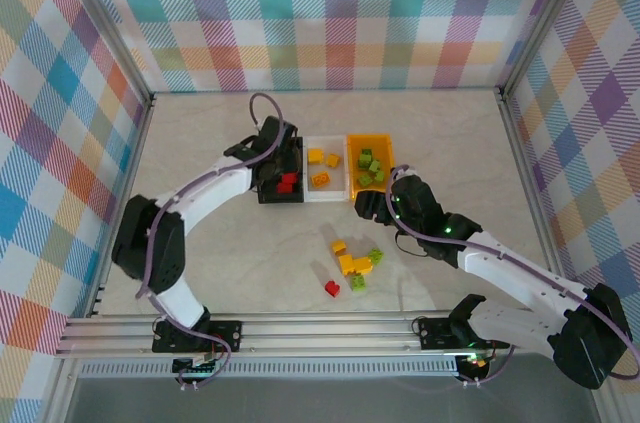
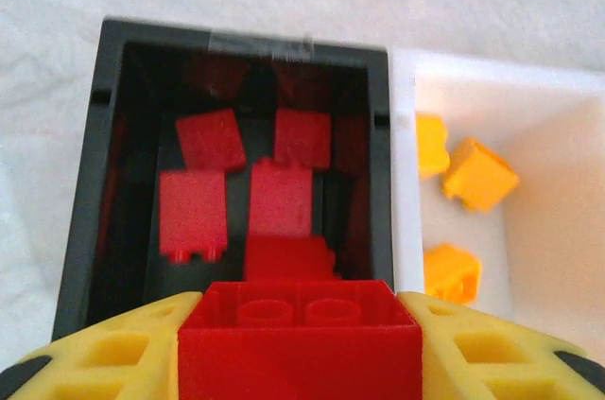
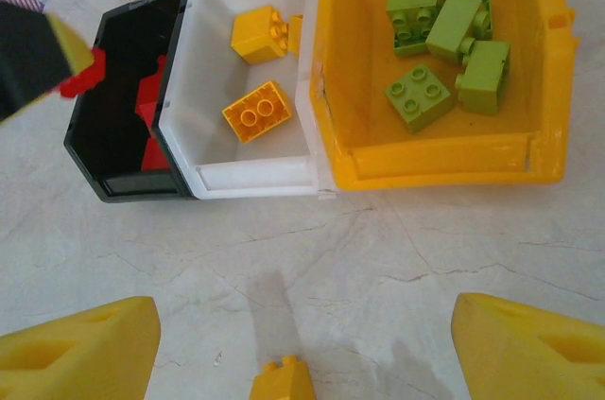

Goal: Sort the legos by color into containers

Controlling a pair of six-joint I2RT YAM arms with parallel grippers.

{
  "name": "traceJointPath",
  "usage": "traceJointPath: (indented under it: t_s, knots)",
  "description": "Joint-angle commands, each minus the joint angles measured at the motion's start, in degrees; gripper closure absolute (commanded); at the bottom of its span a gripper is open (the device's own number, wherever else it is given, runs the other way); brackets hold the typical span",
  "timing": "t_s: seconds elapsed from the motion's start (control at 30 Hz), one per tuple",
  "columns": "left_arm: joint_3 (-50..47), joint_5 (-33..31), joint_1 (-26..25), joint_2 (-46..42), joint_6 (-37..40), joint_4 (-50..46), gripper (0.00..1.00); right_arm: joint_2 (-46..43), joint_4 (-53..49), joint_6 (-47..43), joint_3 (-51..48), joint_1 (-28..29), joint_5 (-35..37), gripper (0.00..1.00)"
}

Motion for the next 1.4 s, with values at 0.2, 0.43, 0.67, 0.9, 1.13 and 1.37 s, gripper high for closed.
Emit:
traceJointPath:
  t_s: [0.2,0.43,0.67,0.9,1.13,1.37]
  knots:
    - [10.4,-0.2,2.3,7.0,0.1,-3.2,0.34,-4.1,-2.6,0.8,-2.0,-0.3,0.0,0.19]
    - [0.7,2.8,-2.0,-5.5,-0.6,-1.6,0.22,-5.7,-2.6,1.7,-3.1,-0.3,0.2,0.18]
    - [-16.7,5.8,-17.5,-19.2,-1.3,-1.1,0.18,-5.8,-2.3,2.5,-4.7,-0.3,0.1,0.18]
    - [-25.8,1.5,-37.4,-19.8,-6.9,0.4,0.18,-5.7,-1.4,3.4,-6.2,-0.3,0.2,0.18]
    - [-24.4,0.7,-46.2,-10.0,-6.8,2.2,0.2,-6.6,-2.2,3.5,-6.4,-0.3,0.6,0.18]
    - [-24.0,1.7,-47.1,-5.5,-7.4,2.9,0.29,-8.4,-3.6,3.2,-6.5,-0.3,1.6,0.18]
